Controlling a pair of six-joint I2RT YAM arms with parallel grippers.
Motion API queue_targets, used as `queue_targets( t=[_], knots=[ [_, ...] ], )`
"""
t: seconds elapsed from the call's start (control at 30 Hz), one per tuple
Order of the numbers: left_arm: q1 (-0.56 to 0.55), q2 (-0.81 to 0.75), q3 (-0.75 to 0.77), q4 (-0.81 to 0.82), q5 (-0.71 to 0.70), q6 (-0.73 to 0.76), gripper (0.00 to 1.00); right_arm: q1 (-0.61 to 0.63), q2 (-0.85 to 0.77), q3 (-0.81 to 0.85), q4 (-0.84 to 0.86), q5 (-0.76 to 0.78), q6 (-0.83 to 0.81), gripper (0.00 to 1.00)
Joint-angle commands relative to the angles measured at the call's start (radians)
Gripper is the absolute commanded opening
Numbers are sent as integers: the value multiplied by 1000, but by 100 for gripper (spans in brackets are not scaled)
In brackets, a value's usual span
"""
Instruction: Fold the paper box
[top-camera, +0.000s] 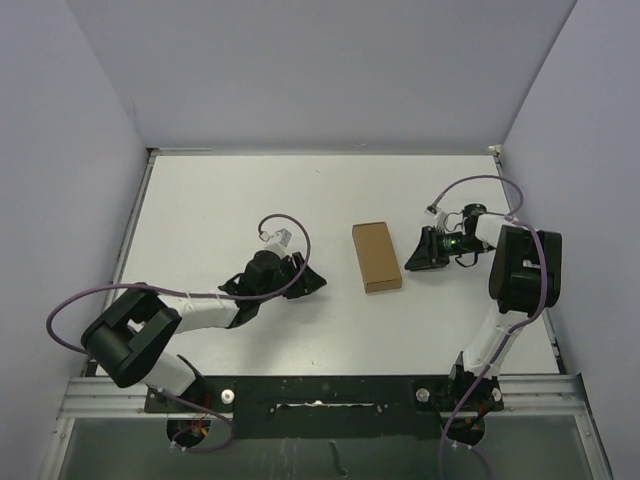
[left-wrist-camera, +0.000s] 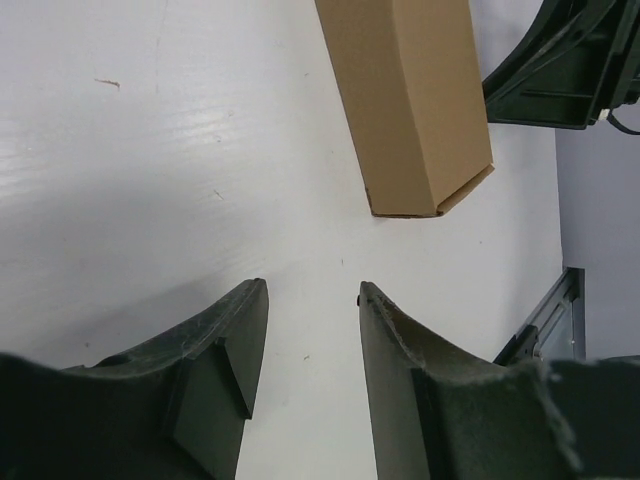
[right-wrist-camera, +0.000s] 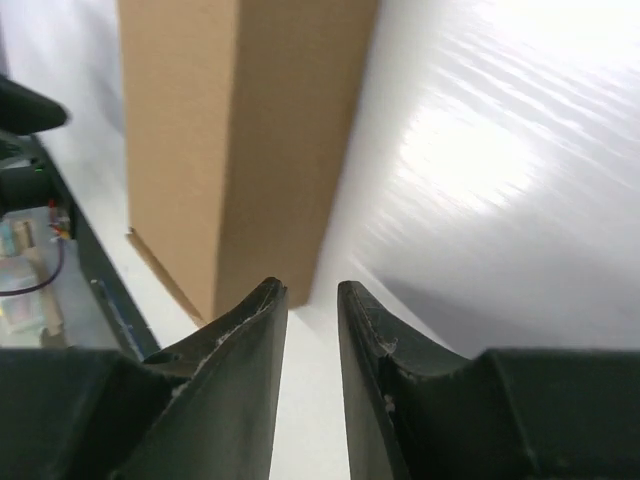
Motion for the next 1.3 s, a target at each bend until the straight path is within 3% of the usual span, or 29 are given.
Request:
queue_targets(
  t=[0.0, 0.17, 0.2, 0.3, 0.4, 0.6, 0.8, 1.1, 1.2, 1.27],
  knots=[
    [5, -119, 18, -73, -47, 75, 41, -57, -101, 23, -10, 118, -96, 31],
    [11, -118, 63, -90, -39, 137, 44, -77, -265, -7, -9, 16, -212, 36],
    [13, -94, 99, -102, -24, 146, 40, -74, -295, -7, -15, -2, -238, 33],
    [13, 22, 258, -209, 2, 166, 11, -71, -369, -12, -17, -3, -282, 13],
    [1, 168, 416, -294, 7, 169, 2, -78, -418, -17, -22, 13, -297, 0],
    [-46, 460, 686, -368, 21, 141, 1, -118, -480, -11, -43, -37, -310, 0],
    [-101, 650, 947, -384, 88, 150, 1, -163, -519, -13, -55, -80, -314, 0],
    [-150, 977, 1478, -525, 214, 172, 5, -219, -611, -25, -71, -143, -329, 6],
    [-144, 1024, 1618, -592, 228, 203, 6, -229, -644, -21, -99, -157, -359, 8],
    [-143, 980, 1622, -592, 219, 241, 7, -230, -672, -13, -118, -158, -382, 10]
  ],
)
